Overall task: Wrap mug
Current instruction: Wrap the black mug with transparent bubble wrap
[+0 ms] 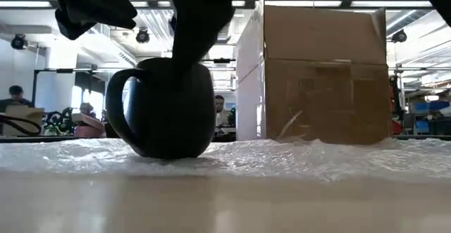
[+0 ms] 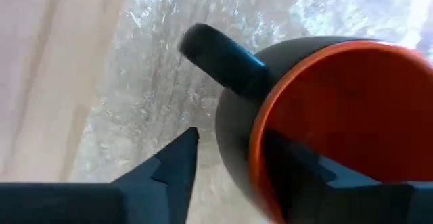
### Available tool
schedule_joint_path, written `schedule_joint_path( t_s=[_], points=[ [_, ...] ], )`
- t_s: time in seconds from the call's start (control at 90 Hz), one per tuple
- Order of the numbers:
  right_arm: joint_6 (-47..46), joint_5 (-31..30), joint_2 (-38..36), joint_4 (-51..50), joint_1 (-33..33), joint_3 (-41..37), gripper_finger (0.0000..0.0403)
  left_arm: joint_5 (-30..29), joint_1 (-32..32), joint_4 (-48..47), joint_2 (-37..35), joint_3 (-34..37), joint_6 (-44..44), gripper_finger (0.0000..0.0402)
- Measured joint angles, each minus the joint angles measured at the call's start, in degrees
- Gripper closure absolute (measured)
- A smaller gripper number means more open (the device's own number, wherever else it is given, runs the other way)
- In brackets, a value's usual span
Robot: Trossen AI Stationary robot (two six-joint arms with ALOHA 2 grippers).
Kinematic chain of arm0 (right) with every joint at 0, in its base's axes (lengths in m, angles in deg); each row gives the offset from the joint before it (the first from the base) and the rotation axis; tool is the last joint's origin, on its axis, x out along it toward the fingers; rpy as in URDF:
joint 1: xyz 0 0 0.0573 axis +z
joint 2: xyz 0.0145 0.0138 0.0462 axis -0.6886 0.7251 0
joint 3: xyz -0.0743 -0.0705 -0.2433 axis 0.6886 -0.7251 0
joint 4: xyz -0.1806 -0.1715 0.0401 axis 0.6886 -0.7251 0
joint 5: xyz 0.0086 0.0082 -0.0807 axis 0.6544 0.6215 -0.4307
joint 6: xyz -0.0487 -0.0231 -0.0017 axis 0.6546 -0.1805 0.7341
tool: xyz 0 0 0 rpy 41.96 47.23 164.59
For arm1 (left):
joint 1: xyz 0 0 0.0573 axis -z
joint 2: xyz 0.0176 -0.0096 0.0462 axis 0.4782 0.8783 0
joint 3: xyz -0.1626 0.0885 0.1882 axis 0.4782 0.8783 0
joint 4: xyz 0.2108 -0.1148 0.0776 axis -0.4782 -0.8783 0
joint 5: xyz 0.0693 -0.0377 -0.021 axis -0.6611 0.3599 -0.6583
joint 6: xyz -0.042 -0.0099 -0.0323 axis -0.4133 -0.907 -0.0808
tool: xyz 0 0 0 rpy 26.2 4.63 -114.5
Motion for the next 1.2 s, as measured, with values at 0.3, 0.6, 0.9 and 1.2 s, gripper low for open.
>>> schedule_joint_path(
  t_s=[0.3,0.6,0.9,1.2],
  points=[
    [-5.59,-0.16,-7.59,-16.42,1.12,1.07,0.0193,0.04,0.00,0.13,0.87,0.00,0.00,0.0326],
    [-15.21,-3.49,-24.82,-6.41,8.11,-29.90,0.0206,0.52,0.07,1.57,3.54,0.00,-0.37,0.0326],
    [-30.61,-3.03,-44.18,17.53,9.21,-69.70,0.0234,0.50,0.04,2.60,4.66,0.02,0.93,0.0326],
    [-38.91,0.76,-45.32,26.33,8.61,-86.39,0.0262,-1.69,-0.49,4.35,4.68,0.02,4.49,0.0326]
  ],
)
